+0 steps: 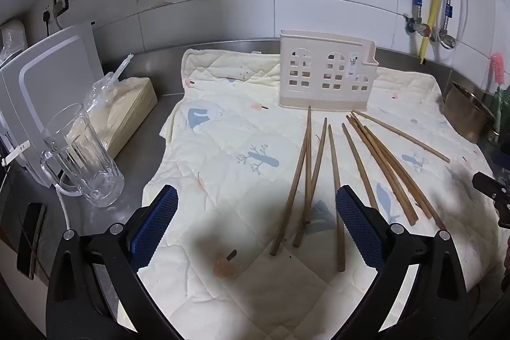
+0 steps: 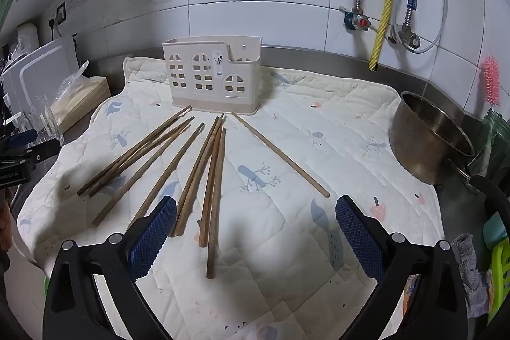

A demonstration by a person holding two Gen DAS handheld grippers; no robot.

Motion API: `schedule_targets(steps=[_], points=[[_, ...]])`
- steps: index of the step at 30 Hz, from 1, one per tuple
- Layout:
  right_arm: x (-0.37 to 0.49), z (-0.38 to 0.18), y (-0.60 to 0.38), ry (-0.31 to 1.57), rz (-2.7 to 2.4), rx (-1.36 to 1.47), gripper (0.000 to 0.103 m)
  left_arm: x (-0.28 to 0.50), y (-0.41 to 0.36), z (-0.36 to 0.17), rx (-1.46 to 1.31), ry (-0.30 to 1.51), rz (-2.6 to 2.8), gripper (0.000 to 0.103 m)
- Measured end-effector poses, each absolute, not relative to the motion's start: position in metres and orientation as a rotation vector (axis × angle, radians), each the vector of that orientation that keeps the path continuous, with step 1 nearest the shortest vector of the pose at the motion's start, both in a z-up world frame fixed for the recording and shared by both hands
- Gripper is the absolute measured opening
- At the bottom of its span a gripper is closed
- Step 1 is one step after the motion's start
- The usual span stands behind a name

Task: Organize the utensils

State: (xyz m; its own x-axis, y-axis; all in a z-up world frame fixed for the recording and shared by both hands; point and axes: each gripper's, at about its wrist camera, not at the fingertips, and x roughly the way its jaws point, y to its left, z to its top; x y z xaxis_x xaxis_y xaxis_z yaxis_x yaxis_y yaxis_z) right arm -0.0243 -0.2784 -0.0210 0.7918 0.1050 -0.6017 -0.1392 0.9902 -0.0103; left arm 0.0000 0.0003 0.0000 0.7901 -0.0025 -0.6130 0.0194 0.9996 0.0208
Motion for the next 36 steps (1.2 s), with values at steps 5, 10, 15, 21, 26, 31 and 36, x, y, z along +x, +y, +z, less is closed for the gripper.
schedule_targets(steps=[5,10,15,21,26,31,36], points=[[-0.025,-0.0212,-0.2779,0.641,0.13,-0.059,0.097,-0.0027,-0.0051,-0.0032,0.029,0.657,-0.014,0.098],[-0.0251,-0.0212,-0.2774,0.642,0.131,-0.06,0.097,-0.0054,-0.0045,-0.0025,0.026,0.664,-0.02,0.098],[-0.0252,-0.0208,-0.2769,0.642,0.13,-0.06,0.097,-0.0003,-0.0002,-0.0013,0.02,0.67,-0.022,0.098],[-0.0254,-0.0199,-0.2745,0.642,0.13,-0.061,0.097,-0.0006,0.001,-0.0017,0.016,0.668,-0.024,0.098],[-0.0247,-0.0194,-0.2742,0.641,0.13,-0.061,0.097,-0.0008,0.0009,-0.0013,0.017,0.666,-0.025,0.098],[-0.0262,-0.0173,-0.2745,0.638,0.132,-0.065,0.097,-0.002,0.0003,-0.0008,0.017,0.663,-0.026,0.098],[-0.0269,-0.0159,-0.2761,0.633,0.131,-0.065,0.097,-0.0053,-0.0023,0.0031,0.02,0.651,-0.033,0.098]])
